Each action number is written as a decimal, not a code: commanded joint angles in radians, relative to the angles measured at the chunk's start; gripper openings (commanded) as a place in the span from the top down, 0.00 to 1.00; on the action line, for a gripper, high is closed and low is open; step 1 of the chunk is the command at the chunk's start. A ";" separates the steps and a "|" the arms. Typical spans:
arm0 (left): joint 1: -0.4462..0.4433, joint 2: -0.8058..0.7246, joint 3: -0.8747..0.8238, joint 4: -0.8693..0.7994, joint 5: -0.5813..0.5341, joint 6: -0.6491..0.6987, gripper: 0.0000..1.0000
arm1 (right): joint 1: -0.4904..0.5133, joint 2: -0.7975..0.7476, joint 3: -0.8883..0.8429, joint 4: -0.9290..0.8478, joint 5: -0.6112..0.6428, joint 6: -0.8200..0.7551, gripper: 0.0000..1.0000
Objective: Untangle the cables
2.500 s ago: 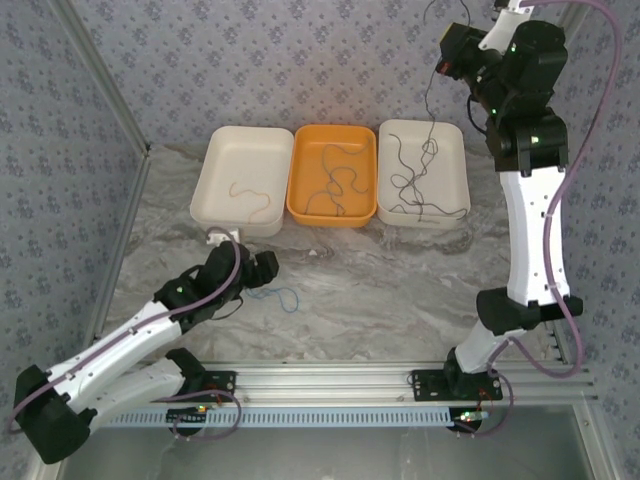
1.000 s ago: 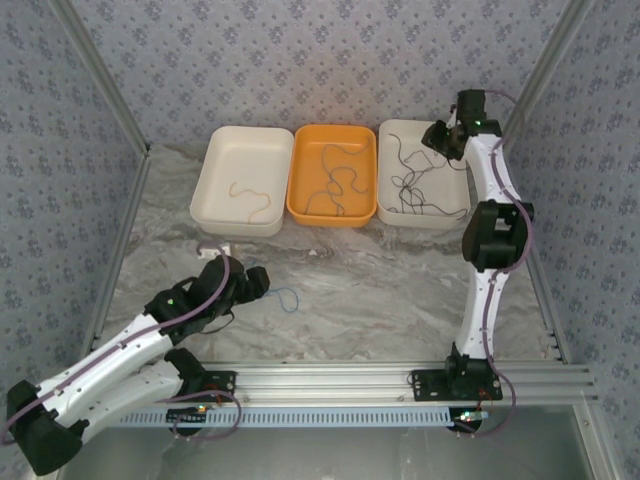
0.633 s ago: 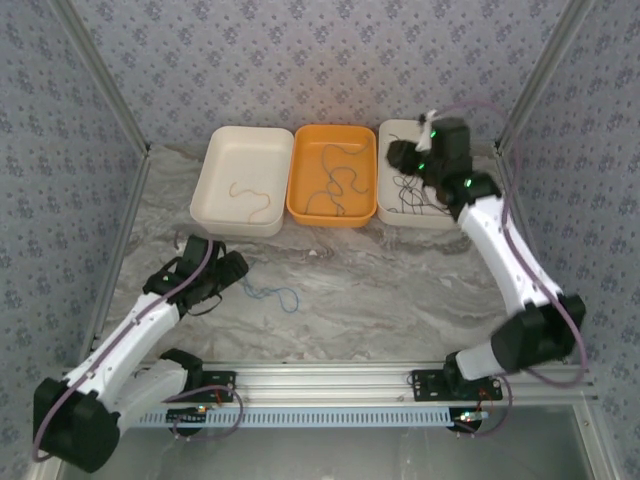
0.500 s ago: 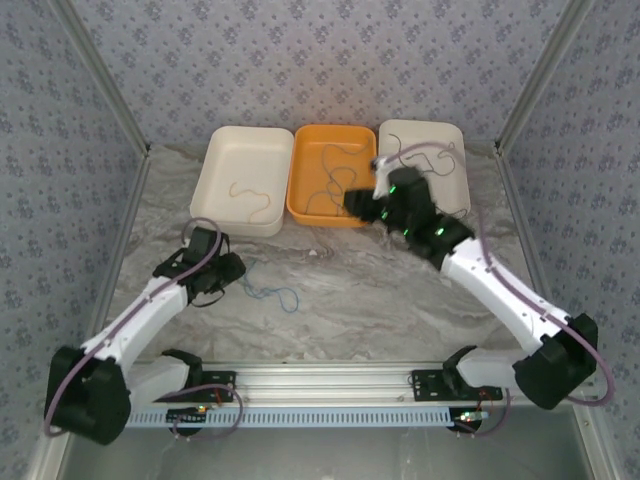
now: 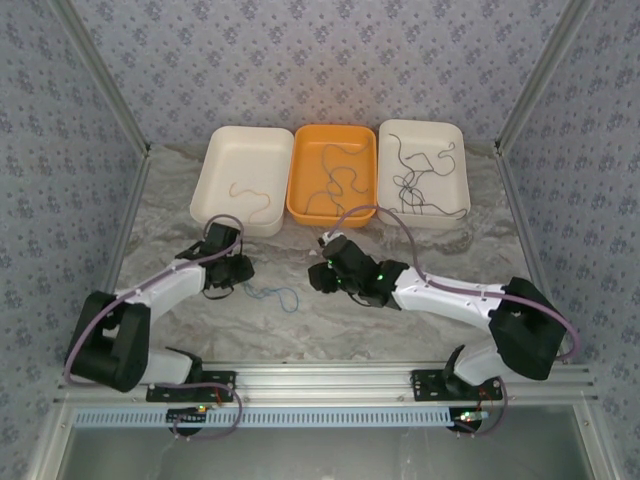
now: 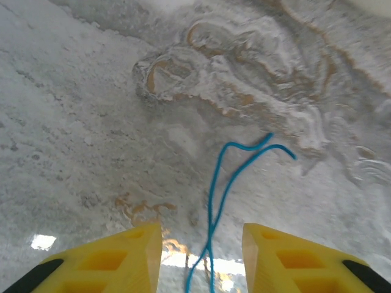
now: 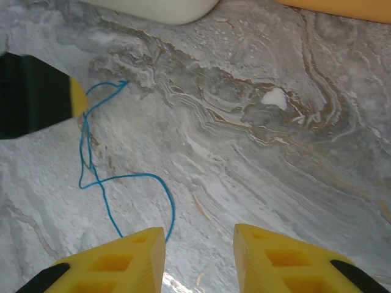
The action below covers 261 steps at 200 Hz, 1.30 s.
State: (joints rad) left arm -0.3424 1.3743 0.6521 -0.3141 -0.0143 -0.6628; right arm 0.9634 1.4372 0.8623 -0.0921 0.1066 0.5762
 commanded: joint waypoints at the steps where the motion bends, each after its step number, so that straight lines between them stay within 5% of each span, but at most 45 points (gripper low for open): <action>1: 0.003 0.053 0.035 0.043 -0.052 0.032 0.65 | 0.019 0.019 0.029 0.025 0.037 0.037 0.64; 53: 0.014 0.055 -0.037 0.209 0.016 0.011 0.68 | 0.037 0.024 0.026 0.026 0.041 0.039 0.65; 112: 0.039 0.046 -0.044 0.193 0.000 0.025 0.72 | 0.039 0.033 0.019 0.045 0.034 0.045 0.66; 175: 0.042 0.064 -0.037 0.213 0.006 0.035 0.95 | 0.047 0.032 0.011 0.043 0.038 0.045 0.68; 261: 0.041 -0.231 -0.084 0.180 0.146 0.017 1.00 | 0.046 0.107 0.044 0.129 0.021 0.092 0.63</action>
State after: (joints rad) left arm -0.3027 1.2682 0.5938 -0.1272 0.0345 -0.6369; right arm 1.0042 1.5063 0.8768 -0.0288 0.1204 0.6186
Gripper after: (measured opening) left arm 0.054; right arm 0.343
